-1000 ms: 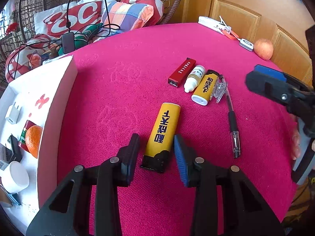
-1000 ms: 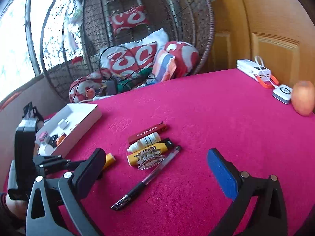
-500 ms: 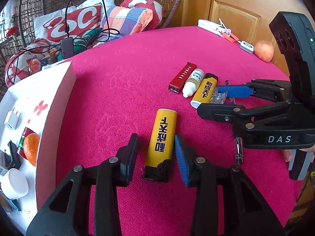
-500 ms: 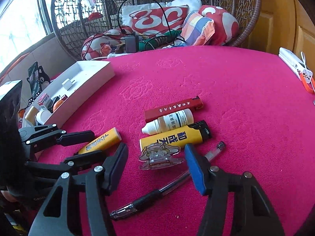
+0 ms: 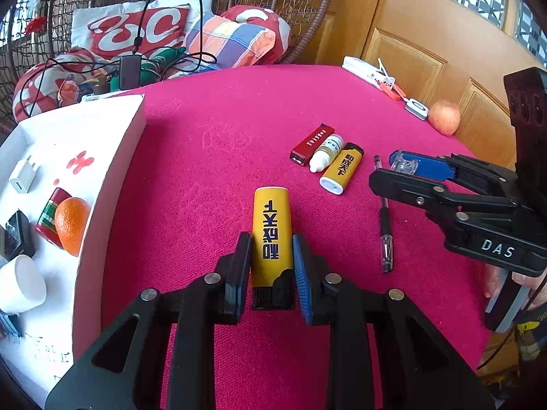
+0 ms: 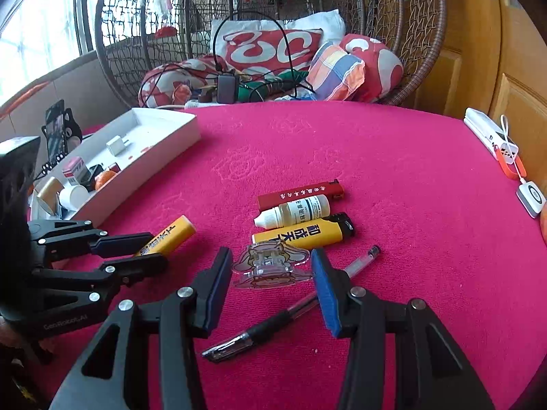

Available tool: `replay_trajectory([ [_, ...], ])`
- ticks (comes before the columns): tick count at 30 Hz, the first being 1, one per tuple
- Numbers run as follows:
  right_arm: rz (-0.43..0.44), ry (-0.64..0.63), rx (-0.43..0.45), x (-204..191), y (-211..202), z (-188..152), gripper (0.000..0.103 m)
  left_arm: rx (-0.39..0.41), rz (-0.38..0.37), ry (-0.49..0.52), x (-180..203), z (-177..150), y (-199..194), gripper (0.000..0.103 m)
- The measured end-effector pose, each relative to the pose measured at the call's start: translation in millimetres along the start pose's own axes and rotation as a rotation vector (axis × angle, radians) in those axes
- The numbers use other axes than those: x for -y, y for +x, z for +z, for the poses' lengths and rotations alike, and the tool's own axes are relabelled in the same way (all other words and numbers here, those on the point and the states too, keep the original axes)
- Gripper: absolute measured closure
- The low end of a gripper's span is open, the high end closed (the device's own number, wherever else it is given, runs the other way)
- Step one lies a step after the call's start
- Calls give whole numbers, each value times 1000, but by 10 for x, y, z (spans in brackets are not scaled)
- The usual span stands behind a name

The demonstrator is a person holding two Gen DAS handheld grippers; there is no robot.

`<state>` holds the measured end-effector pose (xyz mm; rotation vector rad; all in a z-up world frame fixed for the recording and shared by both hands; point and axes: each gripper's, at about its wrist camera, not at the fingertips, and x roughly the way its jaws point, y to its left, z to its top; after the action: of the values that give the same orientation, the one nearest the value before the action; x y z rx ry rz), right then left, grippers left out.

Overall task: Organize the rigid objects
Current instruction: 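Carry the yellow lighter into the tray and open the left gripper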

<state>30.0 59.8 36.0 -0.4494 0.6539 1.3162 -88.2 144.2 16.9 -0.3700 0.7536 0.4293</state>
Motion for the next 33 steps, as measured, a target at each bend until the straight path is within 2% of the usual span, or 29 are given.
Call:
replay_trajectory([
  [6, 38, 16, 110, -105, -298, 110, 56, 55, 7, 25, 109, 51, -234, 79],
  [10, 61, 21, 151, -162, -401, 165, 56, 97, 18, 44, 131, 84, -385, 79],
  [23, 85, 39, 149, -263, -431, 164, 56, 175, 44, 3, -41, 110, -687, 79],
  [33, 107, 26, 147, -342, -436, 206, 56, 205, 54, -31, -172, 117, -799, 79],
])
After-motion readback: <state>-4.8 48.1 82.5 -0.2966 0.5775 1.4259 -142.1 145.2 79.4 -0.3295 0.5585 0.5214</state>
